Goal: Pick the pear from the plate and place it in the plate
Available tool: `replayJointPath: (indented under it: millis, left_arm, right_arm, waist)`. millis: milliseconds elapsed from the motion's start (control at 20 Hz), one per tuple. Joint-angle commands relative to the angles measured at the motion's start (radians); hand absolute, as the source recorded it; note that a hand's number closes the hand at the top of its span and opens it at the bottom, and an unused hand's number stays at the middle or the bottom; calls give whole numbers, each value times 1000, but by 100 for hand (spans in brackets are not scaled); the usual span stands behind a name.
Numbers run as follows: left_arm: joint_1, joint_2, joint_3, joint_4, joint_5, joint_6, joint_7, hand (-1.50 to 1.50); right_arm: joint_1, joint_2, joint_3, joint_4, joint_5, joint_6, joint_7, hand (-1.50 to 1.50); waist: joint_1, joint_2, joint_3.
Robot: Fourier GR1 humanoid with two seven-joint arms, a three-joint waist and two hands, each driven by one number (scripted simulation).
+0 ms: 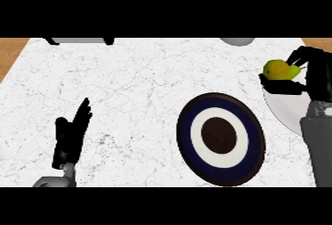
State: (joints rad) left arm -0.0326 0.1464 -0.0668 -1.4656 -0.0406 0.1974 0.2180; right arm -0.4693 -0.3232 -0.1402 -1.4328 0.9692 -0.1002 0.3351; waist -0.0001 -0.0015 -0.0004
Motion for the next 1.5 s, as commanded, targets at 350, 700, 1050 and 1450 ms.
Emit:
replayJointPath:
  millis: [350, 700, 1050, 1450]
  left_arm:
    - [-22, 28, 54, 36, 12, -52, -11, 0]
    - [34, -12, 26, -15, -5, -45, -34, 0]
    - [-6, -31, -2, -21, -51, -12, 29, 0]
    - [-43, -31, 26, 12, -26, -36, 5, 0]
  right_arm:
    - [-76, -158, -197, 284, -86, -36, -99, 150]
    - [-156, -199, -195, 572, -57, -90, -172, 150]
    - [-202, -264, -244, 873, -118, -13, -328, 150]
    - [-257, -290, -230, 1088, -122, 110, -442, -150]
  waist:
    - [8, 4, 1]
    - [14, 4, 1]
    - [24, 10, 2]
    - [27, 12, 2]
